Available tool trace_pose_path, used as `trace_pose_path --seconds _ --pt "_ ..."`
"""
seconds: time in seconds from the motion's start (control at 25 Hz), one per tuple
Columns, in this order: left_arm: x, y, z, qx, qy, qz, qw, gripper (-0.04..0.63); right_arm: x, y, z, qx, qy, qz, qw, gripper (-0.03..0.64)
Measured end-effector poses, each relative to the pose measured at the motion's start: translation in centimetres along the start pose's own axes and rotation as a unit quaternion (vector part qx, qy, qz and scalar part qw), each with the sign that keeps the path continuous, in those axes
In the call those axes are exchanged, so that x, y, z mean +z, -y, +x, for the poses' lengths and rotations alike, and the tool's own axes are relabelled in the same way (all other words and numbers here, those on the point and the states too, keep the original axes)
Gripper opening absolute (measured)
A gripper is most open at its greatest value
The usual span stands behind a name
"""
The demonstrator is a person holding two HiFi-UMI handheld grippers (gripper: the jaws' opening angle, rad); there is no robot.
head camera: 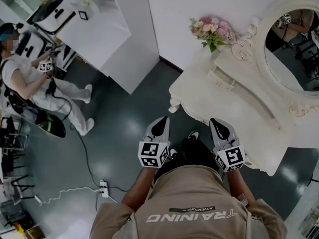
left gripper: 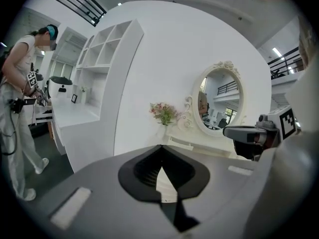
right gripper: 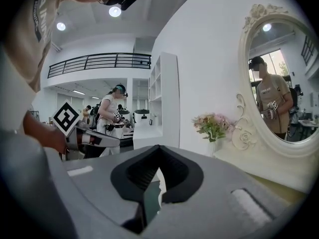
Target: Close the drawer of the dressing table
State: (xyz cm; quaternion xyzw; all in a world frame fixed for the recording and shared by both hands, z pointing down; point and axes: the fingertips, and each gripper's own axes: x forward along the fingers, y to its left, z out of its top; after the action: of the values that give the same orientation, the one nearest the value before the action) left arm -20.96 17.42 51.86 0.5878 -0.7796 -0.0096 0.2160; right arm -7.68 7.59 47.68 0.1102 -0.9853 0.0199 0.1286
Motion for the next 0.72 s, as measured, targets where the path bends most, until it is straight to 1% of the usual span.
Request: trace_pose_path --seconds 0.2,0.32,0.4,0.52,0.56,0.64,0.72 --pt "0.8 -0.5 4.2 0.0 -0.015 0.009 0.9999 0.018 -1.6 3.7 2.4 -0.004 -0.011 0.021 1.0 0.002" --pt "2.2 -0.8 7.3 0.004 -0.025 0.018 0.9995 0.018 -1.7 6.4 4.1 -0.003 -0.009 0.028 1.0 0.002" --pt "3.8 -1.0 9.2 -0.003 -0.029 0.036 0.9989 0.018 -1.2 7.8 5.5 -0.008 -0.001 0.018 1.0 0.002" --pt "6.1 -0.2 12.4 -0.021 -0.032 0.06 0.9975 0.018 -0.3 9.8 7.3 -0.012 0.006 -0.027 1.0 0.002" --pt "6.7 0.2 13.6 -0.026 -0.033 0.066 0.9969 0.018 -0.1 10.5 7.7 -0.011 0.009 -0.034 0.999 0.003" --pt "7.9 1.1 15.9 -0.035 -0.036 0.082 0.9954 0.018 0.5 12.1 8.4 -0.012 0.016 -0.036 0.999 0.002" --pt "9.1 2.5 17.9 -0.048 -0.037 0.098 0.9933 0.018 0.7 14.0 8.7 -0.022 0.026 -0.022 0.999 0.002"
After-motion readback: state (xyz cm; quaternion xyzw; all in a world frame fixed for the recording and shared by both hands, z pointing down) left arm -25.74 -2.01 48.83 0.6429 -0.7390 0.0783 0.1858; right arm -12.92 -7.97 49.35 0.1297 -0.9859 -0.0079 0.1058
